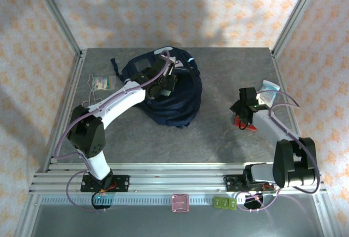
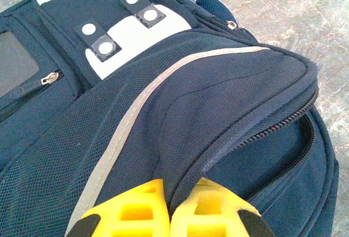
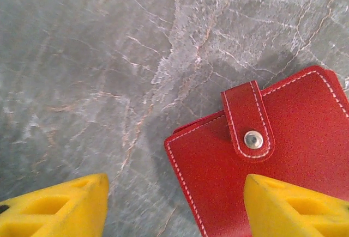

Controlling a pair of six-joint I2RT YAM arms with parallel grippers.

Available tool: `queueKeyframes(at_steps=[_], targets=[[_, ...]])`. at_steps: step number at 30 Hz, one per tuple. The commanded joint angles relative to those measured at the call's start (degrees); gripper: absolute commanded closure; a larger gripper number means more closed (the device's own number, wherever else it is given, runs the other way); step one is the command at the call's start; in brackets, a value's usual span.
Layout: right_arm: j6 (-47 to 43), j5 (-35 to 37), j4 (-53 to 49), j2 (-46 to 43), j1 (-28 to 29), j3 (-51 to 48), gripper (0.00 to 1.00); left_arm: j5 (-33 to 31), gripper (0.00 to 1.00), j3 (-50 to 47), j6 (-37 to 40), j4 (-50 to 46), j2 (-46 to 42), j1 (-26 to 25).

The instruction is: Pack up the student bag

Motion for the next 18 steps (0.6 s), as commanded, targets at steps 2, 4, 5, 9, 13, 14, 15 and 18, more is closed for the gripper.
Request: queueKeyframes(at_steps=[2, 4, 5, 9, 13, 14, 15, 18], targets=[[0.1, 1.8, 3.1, 4.7, -0.1, -0.2, 0.35, 0.5, 1.0, 0.2, -1.6, 5.3, -2.0, -0.4], [0.4, 0.8, 5.1, 6.0, 0.0, -0.8, 0.35, 0.2, 1.0, 0.0, -1.5, 5.3, -2.2, -0.4], [0.4, 0.1, 5.8, 6.8, -0.1, -0.9, 0.35, 0.0, 1.0, -0.1, -1.5, 5.3, -2.3, -0.4], [-1.6, -5.8, 10.3, 9.4, 0.5, -0.5, 0.4, 0.0, 1.0, -0.1, -1.5, 5.3, -2.2, -0.4], [-6.4, -8.8, 12.0, 14.5, 4.4, 3.4, 0.42, -0.1, 1.0, -0.6, -1.8, 5.4, -2.3, -0.4], [-7.5, -9.2, 12.0, 16.0, 5.6, 4.8, 0.42, -0.2, 1.0, -0.7, -1.8, 5.5, -2.4, -0.3], [-8.4, -9.4, 12.0, 17.3, 6.4, 5.6, 0.42, -0.2, 1.0, -0.8, -1.8, 5.5, -2.4, -0.3], [-11.5, -9.5, 10.8, 20.0, 8.9, 8.8, 0.43, -0.5, 1.0, -0.8, -1.8, 5.4, -2.5, -0.3]])
